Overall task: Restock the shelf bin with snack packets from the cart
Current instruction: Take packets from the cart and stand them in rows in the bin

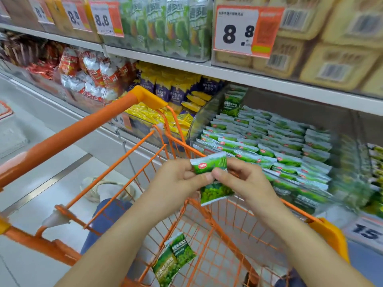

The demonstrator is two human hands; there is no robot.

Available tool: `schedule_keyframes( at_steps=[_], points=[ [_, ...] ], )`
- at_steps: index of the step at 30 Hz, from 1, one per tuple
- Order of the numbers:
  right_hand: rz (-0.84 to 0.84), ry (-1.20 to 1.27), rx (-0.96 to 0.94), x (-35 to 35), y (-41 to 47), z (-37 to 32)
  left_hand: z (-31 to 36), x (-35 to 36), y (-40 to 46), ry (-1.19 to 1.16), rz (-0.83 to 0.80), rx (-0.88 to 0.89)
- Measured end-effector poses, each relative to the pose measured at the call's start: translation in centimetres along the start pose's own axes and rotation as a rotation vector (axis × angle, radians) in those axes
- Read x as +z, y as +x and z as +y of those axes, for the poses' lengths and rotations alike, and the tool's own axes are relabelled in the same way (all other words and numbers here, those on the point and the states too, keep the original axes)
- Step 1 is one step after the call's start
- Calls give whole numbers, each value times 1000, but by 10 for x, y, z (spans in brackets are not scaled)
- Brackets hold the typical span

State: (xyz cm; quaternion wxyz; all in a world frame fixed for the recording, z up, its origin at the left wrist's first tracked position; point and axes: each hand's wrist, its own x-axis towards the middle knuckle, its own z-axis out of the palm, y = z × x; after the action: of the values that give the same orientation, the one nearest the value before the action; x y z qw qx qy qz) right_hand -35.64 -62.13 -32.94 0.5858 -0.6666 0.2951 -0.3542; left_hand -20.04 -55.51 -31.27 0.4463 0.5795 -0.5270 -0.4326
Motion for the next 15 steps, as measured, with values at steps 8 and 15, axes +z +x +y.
schedule_keyframes(
  at_steps=[8, 15],
  points=[
    [368, -93, 78, -45, 24, -11, -5, 4, 53, 444, 279, 170],
    [586, -6, 216, -83, 92, 0, -53, 11, 81, 948, 322, 284]
  ],
)
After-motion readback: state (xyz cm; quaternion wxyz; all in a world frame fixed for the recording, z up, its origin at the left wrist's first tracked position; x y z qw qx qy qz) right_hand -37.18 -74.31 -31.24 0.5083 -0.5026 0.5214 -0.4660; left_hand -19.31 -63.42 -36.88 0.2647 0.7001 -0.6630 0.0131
